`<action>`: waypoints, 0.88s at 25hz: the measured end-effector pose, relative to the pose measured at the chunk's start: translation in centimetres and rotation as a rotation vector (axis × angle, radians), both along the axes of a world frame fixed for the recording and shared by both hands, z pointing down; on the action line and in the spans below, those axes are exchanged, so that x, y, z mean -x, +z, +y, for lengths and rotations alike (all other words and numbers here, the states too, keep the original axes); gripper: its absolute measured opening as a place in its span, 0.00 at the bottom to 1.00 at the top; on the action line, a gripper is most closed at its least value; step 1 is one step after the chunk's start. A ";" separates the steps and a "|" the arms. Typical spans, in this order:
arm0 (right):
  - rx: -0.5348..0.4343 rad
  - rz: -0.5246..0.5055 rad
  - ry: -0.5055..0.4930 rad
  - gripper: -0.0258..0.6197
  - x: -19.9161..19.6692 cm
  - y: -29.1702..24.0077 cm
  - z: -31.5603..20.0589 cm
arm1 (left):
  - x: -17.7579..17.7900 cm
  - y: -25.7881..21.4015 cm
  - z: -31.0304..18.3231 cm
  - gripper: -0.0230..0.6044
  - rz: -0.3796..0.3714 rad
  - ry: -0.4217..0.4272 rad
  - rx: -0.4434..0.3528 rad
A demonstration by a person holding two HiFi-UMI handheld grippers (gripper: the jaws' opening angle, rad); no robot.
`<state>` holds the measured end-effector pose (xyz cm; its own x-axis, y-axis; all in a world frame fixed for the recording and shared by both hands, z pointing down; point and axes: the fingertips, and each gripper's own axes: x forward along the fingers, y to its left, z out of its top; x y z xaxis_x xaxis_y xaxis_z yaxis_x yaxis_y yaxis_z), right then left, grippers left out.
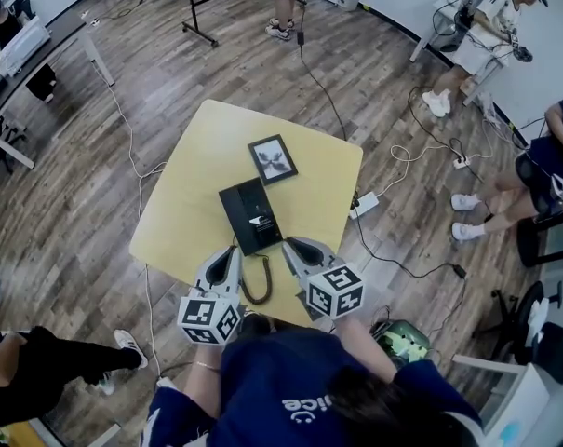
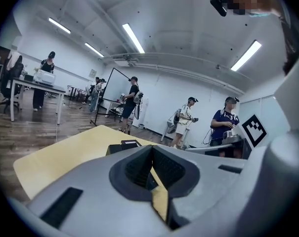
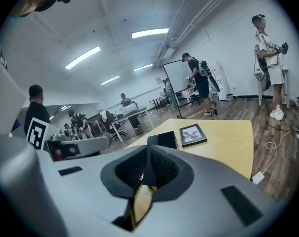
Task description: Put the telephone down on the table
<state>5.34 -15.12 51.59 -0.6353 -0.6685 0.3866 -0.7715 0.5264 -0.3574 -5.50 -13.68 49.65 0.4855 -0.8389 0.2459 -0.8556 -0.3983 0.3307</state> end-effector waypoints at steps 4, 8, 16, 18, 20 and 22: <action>0.001 -0.006 0.003 0.05 0.3 -0.1 0.1 | -0.6 0.1 0.0 0.04 0.005 0.024 0.010; -0.009 0.008 0.018 0.05 0.1 -0.1 -0.1 | -1.0 0.1 0.0 0.04 0.001 0.039 0.012; -0.001 0.029 0.039 0.05 -0.4 0.5 -0.6 | -0.8 0.3 -0.5 0.04 -0.005 0.033 0.015; 0.000 0.038 0.038 0.05 -0.4 0.8 -0.5 | -0.8 0.4 -0.5 0.04 -0.006 0.032 0.018; 0.001 0.047 0.036 0.05 -0.3 1.0 -0.5 | -0.7 0.6 -0.5 0.04 -0.005 0.030 0.022; 0.001 0.056 0.034 0.05 -0.3 1.1 -0.6 | -0.6 0.7 -0.6 0.04 -0.003 0.030 0.026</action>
<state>5.61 -15.70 52.71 -0.5896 -0.6888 0.4218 -0.8077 0.4989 -0.3141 -4.94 -14.29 50.36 0.5096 -0.8174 0.2687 -0.8444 -0.4151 0.3387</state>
